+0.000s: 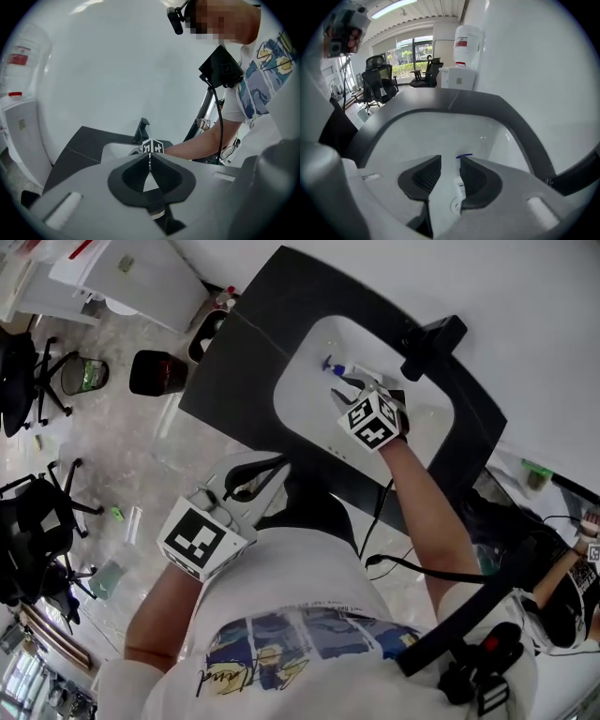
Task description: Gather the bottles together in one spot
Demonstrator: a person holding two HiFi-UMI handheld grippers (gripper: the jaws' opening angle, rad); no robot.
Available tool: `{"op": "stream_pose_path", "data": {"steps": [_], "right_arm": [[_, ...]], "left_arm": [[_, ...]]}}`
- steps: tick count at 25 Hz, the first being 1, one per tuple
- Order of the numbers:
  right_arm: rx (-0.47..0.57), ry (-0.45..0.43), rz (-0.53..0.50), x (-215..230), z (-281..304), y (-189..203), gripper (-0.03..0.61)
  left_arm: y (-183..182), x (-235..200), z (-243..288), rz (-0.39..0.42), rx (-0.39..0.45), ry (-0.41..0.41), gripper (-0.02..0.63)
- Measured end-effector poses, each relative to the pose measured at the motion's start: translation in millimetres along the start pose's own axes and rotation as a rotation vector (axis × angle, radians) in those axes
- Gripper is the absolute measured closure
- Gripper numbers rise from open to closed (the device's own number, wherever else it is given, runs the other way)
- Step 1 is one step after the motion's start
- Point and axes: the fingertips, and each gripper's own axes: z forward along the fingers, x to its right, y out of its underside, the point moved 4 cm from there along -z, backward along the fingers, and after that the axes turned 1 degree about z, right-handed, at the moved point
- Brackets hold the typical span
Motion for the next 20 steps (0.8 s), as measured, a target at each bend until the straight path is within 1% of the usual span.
{"op": "stream_pose_path", "data": {"steps": [5, 9, 11, 14, 20], "right_arm": [[-0.048, -0.003, -0.044, 17, 34, 8, 0.456], [-0.104, -0.026, -0.083, 25, 58, 14, 0.456], [-0.138, -0.034, -0.113, 27, 68, 18, 0.454], [-0.181, -0.039, -0.142, 31, 80, 23, 0.443], [-0.240, -0.031, -0.164, 35, 94, 33, 0.436]], "left_arm": [[2, -9, 1, -0.020, -0.010, -0.052, 0.603], [7, -13, 1, -0.070, -0.011, -0.093, 0.603], [8, -15, 2, -0.092, -0.006, -0.102, 0.603], [8, -17, 4, -0.096, -0.007, -0.106, 0.603], [11, -22, 6, -0.125, -0.008, -0.123, 0.603]]}}
